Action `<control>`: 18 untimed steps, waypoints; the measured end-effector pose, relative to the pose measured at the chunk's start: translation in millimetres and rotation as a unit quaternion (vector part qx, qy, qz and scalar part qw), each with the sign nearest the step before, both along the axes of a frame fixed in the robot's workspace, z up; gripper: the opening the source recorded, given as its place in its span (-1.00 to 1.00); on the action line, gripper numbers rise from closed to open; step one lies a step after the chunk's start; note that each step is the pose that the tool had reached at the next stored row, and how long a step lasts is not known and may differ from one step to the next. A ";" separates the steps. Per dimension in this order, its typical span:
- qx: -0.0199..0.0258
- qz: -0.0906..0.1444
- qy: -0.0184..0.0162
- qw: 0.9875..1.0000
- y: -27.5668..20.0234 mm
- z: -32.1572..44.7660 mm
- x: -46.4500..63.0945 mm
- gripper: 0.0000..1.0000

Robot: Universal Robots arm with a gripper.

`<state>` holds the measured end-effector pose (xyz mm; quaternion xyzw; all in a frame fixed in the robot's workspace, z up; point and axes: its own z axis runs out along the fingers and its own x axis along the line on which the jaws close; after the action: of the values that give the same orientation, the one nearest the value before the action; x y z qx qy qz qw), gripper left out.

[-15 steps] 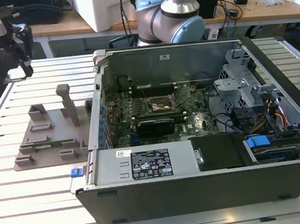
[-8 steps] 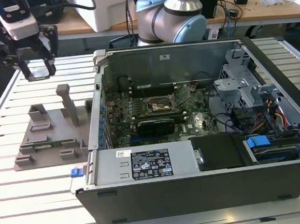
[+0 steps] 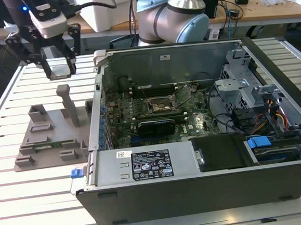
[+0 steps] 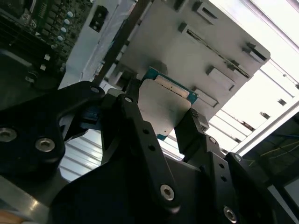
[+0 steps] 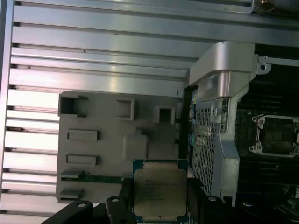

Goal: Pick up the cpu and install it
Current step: 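Pick up the cpu and move it towards the insertion slot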

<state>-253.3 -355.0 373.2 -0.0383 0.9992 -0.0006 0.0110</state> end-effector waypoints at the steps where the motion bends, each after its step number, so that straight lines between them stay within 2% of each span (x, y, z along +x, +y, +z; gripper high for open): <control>1: 0.000 0.000 0.000 1.000 0.0 -0.1 4.3 0.09; 10: 0.000 0.000 0.002 1.000 0.0 -0.3 59.6 0.09; 12: 0.000 0.000 0.003 1.000 0.0 -1.6 78.3 0.09; 14: 0.000 0.000 0.005 1.000 0.1 -8.3 99.7 0.09; 18: 0.000 0.000 0.006 1.000 0.7 -18.5 125.0 0.09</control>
<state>-128.4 -354.3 354.7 -0.0383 0.9993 -0.0004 0.0053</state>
